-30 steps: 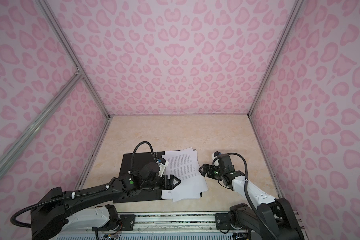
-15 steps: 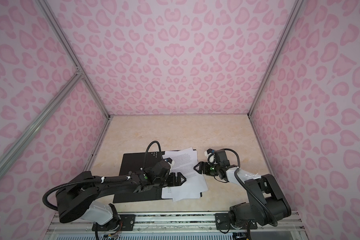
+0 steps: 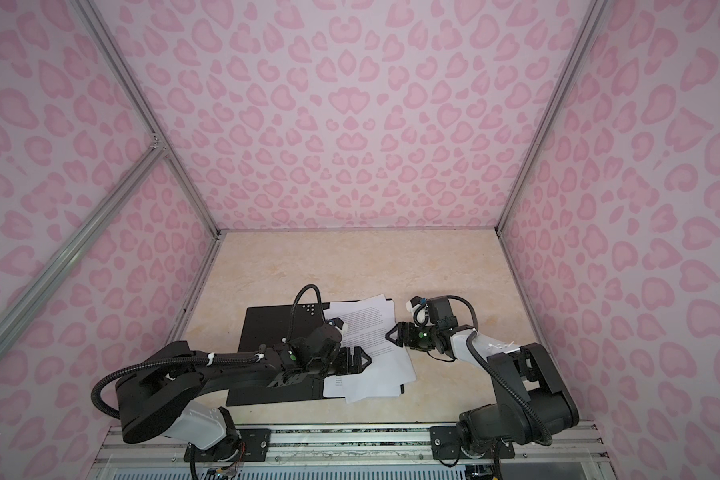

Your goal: Put the files into the folder

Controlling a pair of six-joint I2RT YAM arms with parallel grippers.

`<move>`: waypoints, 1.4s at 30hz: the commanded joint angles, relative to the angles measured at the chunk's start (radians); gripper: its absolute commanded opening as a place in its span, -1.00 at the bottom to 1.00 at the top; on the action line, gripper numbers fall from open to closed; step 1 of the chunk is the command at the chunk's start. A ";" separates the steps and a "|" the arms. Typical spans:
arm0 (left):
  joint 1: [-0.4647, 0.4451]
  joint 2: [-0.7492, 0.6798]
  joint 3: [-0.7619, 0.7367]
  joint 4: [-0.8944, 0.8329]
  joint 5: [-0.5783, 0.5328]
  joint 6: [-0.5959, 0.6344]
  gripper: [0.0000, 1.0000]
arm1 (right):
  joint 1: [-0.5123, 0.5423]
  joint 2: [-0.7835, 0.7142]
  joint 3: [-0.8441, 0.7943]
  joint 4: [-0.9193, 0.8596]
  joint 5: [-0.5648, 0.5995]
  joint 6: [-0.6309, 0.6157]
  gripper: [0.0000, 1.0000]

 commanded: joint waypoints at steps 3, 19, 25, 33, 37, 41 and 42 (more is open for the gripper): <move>-0.004 0.014 -0.012 -0.060 -0.035 -0.002 0.94 | 0.000 -0.030 0.015 -0.030 -0.051 0.007 0.40; -0.006 0.015 -0.013 -0.074 -0.045 0.006 0.94 | 0.052 -0.003 0.059 -0.173 0.093 -0.075 -0.19; -0.006 0.015 -0.012 -0.077 -0.048 0.003 0.94 | 0.069 -0.039 0.057 -0.213 0.156 -0.081 -0.25; -0.006 0.010 -0.015 -0.080 -0.047 0.004 0.94 | 0.048 -0.088 -0.006 -0.103 0.083 -0.035 -0.22; -0.006 -0.001 -0.018 -0.084 -0.051 0.006 0.94 | 0.048 -0.048 0.030 -0.109 0.084 -0.032 -0.33; -0.006 -0.014 -0.016 -0.089 -0.049 0.009 0.94 | 0.045 -0.014 0.046 -0.106 0.088 -0.023 -0.55; -0.006 -0.020 -0.011 -0.095 -0.047 0.014 0.95 | 0.044 -0.010 0.047 -0.104 0.088 -0.019 -0.66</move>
